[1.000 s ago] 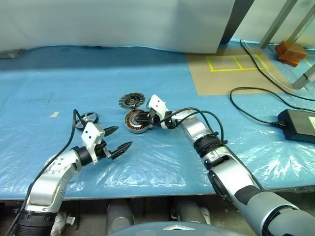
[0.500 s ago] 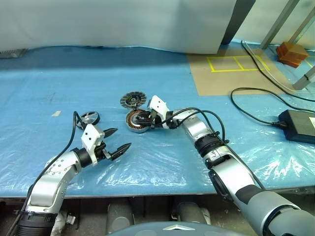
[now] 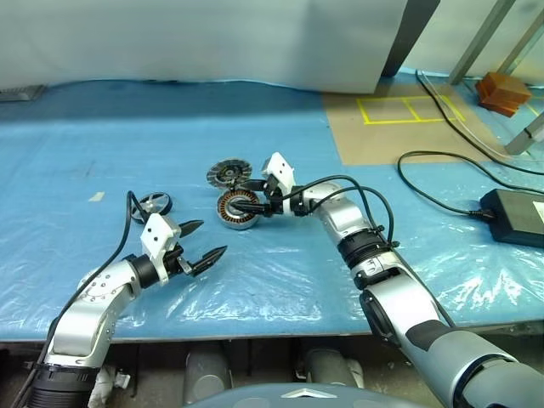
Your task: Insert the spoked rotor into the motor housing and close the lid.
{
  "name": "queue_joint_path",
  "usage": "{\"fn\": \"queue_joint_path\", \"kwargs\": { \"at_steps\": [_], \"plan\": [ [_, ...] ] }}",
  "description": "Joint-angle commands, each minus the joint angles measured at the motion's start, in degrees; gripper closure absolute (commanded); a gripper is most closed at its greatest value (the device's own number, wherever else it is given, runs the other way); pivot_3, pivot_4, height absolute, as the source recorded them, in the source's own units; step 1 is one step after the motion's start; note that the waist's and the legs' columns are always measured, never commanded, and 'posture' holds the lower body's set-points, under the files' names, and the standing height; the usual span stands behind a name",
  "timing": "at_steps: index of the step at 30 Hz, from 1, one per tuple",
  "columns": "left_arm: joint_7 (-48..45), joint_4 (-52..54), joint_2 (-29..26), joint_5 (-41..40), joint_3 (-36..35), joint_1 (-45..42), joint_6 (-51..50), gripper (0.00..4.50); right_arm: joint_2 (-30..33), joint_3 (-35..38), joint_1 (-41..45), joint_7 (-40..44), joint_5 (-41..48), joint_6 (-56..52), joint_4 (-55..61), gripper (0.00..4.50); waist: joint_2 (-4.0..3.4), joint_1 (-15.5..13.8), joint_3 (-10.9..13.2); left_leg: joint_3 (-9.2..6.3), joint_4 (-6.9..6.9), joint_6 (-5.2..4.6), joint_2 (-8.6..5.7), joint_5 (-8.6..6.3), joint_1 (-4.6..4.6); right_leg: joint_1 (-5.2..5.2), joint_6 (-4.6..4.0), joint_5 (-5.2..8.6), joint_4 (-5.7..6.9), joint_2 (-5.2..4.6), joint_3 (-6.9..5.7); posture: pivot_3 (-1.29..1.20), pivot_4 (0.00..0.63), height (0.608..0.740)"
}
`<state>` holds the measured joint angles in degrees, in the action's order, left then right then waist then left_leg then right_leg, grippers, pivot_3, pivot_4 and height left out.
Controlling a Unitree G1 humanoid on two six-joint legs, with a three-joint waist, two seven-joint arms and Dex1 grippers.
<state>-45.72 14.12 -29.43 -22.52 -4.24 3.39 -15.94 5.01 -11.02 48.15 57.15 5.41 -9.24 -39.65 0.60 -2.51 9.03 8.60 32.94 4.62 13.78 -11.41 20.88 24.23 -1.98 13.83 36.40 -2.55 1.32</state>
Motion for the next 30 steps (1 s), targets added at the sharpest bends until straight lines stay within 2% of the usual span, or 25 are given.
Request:
{"fn": "queue_joint_path", "kwargs": {
  "at_steps": [1,6,7,15,24,28,30],
  "plan": [
    [0.1,1.16,0.27,-0.11,0.3,-0.14,1.05,0.0,-0.89,-0.96,-0.56,-0.59,-0.49,0.34,1.12,2.59,0.0,0.07,0.0,0.0,0.0,0.0,0.0,0.0,0.02,0.03,0.0,0.0,0.0,0.0,0.0,0.0,0.15,0.74],
    [0.15,1.31,0.3,-0.07,0.28,-0.03,1.0,0.0,-2.08,-1.46,-0.78,-3.64,-2.03,1.16,-1.02,4.29,-0.01,0.07,0.0,0.0,-0.01,0.0,0.0,0.0,0.02,0.03,0.0,0.0,0.0,0.0,0.01,0.0,0.15,0.74],
    [0.15,1.41,0.29,-0.12,0.24,0.08,0.96,0.0,-2.35,-1.22,-0.64,-3.65,-1.81,0.89,-1.21,4.45,-0.01,0.07,0.0,0.0,-0.01,0.01,0.0,0.0,0.02,0.04,0.0,0.0,-0.01,0.0,0.01,0.0,0.15,0.74],
    [0.39,1.87,0.22,-0.23,0.17,0.37,0.67,0.0,-3.63,-0.93,0.65,-5.67,-2.19,1.19,-3.32,4.45,-0.01,0.1,0.01,0.01,-0.02,0.01,0.0,0.0,0.03,0.05,0.0,0.0,-0.01,-0.01,0.01,0.0,0.15,0.74],
    [0.94,2.28,0.5,-0.19,0.52,0.16,0.46,0.0,-1.54,-10.82,0.36,-12.44,-15.66,8.66,-13.79,4.45,-0.08,0.22,-0.05,0.1,-0.04,0.01,-0.01,-0.01,-0.29,-0.11,-0.05,0.04,0.03,-0.03,0.07,0.0,0.15,0.74],
    [1.15,2.51,0.48,-0.3,0.53,0.46,0.44,0.0,-1.56,-10.41,1.14,-12.14,-15.58,8.13,-13.95,4.45,-0.1,0.17,-0.04,0.22,-0.12,-0.02,-0.09,-0.02,-0.75,-0.42,-0.09,0.1,0.03,-0.1,0.2,0.0,0.15,0.74],
    [1.19,2.55,0.5,-0.36,0.6,0.45,0.38,0.0,-2.71,-7.11,1.06,-9.08,-10.85,7.43,-11.12,4.45,-0.1,0.13,-0.04,0.23,-0.13,-0.04,-0.1,-0.04,-0.81,-0.48,-0.09,0.1,0.03,-0.12,0.21,0.0,0.15,0.74]
  ]
}}
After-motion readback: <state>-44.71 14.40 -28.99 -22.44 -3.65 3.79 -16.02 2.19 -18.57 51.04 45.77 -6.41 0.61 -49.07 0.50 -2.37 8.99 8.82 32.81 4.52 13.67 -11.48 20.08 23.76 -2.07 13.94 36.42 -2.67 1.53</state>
